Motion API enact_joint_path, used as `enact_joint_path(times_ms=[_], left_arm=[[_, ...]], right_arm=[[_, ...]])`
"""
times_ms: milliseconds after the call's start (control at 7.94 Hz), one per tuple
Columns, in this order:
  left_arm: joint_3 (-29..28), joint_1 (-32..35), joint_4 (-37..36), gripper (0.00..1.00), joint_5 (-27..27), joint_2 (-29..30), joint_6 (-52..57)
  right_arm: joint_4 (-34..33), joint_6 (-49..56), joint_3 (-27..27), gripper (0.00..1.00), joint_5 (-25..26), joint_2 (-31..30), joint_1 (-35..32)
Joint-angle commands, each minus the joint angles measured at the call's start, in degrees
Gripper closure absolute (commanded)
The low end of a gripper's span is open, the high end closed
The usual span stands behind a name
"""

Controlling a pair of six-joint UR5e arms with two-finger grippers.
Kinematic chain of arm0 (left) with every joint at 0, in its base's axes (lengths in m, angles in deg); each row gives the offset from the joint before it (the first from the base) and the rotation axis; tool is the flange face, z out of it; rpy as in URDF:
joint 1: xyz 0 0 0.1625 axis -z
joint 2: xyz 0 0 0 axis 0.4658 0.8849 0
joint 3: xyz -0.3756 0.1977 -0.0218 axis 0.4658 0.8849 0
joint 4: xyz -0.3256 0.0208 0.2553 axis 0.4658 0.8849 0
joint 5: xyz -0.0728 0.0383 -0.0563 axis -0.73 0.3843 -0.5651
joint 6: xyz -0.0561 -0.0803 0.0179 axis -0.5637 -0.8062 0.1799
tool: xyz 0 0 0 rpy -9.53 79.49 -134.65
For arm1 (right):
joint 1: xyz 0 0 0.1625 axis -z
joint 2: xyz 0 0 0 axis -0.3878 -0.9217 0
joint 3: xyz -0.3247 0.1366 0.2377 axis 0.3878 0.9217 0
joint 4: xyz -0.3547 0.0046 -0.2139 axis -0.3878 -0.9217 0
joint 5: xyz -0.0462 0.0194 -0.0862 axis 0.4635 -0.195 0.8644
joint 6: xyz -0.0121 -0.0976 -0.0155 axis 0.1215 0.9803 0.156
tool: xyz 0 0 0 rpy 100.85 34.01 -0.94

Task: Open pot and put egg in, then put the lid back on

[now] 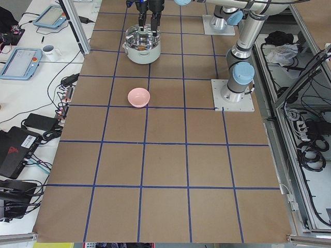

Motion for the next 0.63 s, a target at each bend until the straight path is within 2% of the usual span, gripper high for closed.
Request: enact_joint_path(times_ms=[0, 252, 504], left_arm=[[0.6, 0.0, -3.0, 0.0, 0.3, 0.1, 1.0], [0.7, -0.2, -7.1, 0.0, -0.2, 0.3, 1.1], [0.7, -0.1, -7.5, 0.0, -0.9, 0.4, -0.7]], right_arm=[[-0.3, 0.1, 0.0, 1.0, -0.7, 1.1, 0.0], [-0.3, 0.4, -0.1, 1.0, -0.8, 1.2, 0.0], [-0.3, 0.9, -0.3, 1.0, -0.7, 1.4, 0.0]])
